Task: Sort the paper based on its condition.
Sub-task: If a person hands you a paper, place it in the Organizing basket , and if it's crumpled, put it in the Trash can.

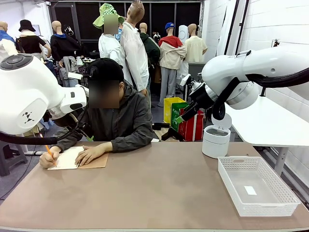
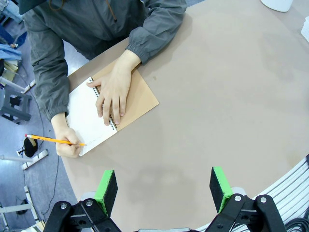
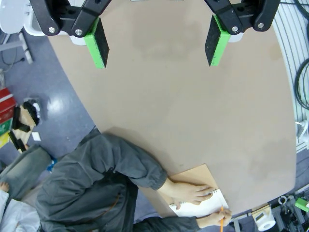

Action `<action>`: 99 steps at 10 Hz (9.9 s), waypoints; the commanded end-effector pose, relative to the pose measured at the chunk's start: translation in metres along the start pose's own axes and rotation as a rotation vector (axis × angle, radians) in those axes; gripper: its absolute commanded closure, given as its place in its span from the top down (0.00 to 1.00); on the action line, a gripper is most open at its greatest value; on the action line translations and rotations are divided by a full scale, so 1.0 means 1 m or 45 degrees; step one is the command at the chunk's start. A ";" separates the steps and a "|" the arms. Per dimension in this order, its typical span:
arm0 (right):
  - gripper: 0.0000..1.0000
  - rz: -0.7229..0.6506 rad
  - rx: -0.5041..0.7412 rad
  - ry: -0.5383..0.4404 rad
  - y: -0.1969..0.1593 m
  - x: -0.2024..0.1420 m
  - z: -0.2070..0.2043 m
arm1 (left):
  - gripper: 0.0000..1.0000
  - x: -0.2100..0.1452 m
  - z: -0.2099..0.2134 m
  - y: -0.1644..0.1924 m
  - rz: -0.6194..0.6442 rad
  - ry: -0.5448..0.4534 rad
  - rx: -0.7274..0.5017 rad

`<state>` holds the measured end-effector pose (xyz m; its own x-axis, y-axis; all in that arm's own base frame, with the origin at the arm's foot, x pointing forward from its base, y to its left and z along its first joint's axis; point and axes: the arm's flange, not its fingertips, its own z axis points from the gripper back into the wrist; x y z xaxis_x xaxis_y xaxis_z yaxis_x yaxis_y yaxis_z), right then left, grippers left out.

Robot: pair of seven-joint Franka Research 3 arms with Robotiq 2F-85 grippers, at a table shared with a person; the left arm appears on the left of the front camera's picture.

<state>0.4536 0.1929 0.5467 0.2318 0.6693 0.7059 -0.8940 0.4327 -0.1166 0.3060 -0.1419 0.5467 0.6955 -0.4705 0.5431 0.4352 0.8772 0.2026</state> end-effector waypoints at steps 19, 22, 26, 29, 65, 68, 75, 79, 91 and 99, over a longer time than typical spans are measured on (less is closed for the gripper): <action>1.00 -0.008 0.002 -0.002 0.000 0.001 0.000 | 1.00 0.000 0.000 0.001 -0.015 0.003 0.002; 1.00 -0.008 0.002 -0.002 0.000 0.001 0.000 | 1.00 0.000 0.000 0.001 -0.015 0.003 0.002; 1.00 -0.008 0.002 -0.002 0.000 0.001 0.000 | 1.00 0.000 0.000 0.001 -0.015 0.003 0.002; 1.00 -0.008 0.002 -0.002 0.000 0.001 0.000 | 1.00 0.000 0.000 0.001 -0.015 0.003 0.002; 1.00 -0.008 0.002 -0.002 0.000 0.001 0.000 | 1.00 0.000 0.000 0.001 -0.015 0.003 0.002; 1.00 -0.008 0.002 -0.002 0.000 0.001 0.000 | 1.00 0.000 0.000 0.001 -0.015 0.003 0.002; 1.00 -0.008 0.002 -0.002 0.000 0.001 0.000 | 1.00 0.000 0.000 0.001 -0.015 0.003 0.002; 1.00 -0.008 0.002 -0.002 0.000 0.001 0.000 | 1.00 0.000 0.000 0.001 -0.015 0.003 0.002; 1.00 -0.008 0.002 -0.002 0.000 0.001 0.000 | 1.00 0.000 0.000 0.001 -0.015 0.003 0.002; 1.00 -0.008 0.002 -0.002 0.000 0.001 0.000 | 1.00 0.000 0.000 0.001 -0.015 0.003 0.002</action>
<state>0.4536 0.1929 0.5467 0.2319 0.6692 0.7059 -0.8939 0.4328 -0.1165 0.3060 -0.1419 0.5467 0.6955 -0.4705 0.5431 0.4353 0.8772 0.2026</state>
